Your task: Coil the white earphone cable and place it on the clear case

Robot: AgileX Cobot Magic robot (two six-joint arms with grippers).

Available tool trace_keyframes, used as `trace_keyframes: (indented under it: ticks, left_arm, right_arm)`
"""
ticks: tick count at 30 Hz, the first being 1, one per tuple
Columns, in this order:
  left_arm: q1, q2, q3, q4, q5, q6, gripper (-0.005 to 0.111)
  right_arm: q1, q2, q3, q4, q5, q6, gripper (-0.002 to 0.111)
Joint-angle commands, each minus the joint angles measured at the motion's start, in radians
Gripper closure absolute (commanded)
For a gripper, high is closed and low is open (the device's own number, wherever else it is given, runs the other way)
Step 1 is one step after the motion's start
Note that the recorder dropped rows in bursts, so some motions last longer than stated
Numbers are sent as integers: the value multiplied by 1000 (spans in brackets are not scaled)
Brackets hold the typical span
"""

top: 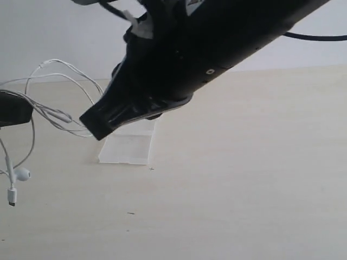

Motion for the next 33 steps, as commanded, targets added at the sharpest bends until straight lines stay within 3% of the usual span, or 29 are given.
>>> trace_keyframes:
  ticks: [1, 7, 13, 16, 23, 28, 33]
  left_arm:
    - [3, 97, -8, -12, -52, 25, 107]
    - [3, 261, -10, -112, -218, 57, 107]
    - [3, 389, -23, -433, -368, 331, 107]
    - [3, 485, -62, -685, -441, 562, 107]
    - [3, 727, -257, -808, -474, 694, 107]
    - [3, 858, -288, -855, -466, 746, 107]
    - [3, 912, -288, -1022, -460, 912, 107]
  right_arm:
    - [-1, -138, 107, -83, -86, 149, 108]
    - [-1, -227, 374, -78, -144, 180, 108]
    - [1, -227, 570, -20, -308, 182, 108]
    - [1, -227, 669, 2, -379, 180, 108]
    - [1, -227, 750, 81, -433, 176, 108]
    - [1, -227, 755, 81, -441, 178, 108]
    - [1, -227, 755, 83, -445, 178, 108]
